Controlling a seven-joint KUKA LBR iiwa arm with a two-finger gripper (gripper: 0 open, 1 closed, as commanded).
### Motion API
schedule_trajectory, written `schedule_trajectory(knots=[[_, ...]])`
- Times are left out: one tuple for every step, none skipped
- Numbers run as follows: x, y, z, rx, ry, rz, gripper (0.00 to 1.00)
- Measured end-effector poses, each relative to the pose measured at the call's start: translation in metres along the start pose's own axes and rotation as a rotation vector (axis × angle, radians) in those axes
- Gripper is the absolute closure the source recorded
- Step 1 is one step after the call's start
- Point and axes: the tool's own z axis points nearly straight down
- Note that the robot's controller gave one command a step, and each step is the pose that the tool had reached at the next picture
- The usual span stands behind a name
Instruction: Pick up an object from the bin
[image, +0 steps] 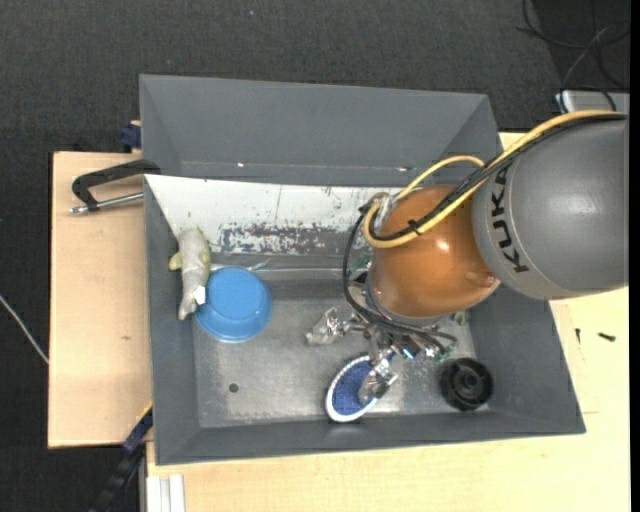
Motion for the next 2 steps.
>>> schedule_trajectory(knots=[[0.004,-0.050,-0.005,-0.003,0.004,-0.180,0.00],[0.010,-0.041,0.017,0.001,0.021,-0.500,0.00]])
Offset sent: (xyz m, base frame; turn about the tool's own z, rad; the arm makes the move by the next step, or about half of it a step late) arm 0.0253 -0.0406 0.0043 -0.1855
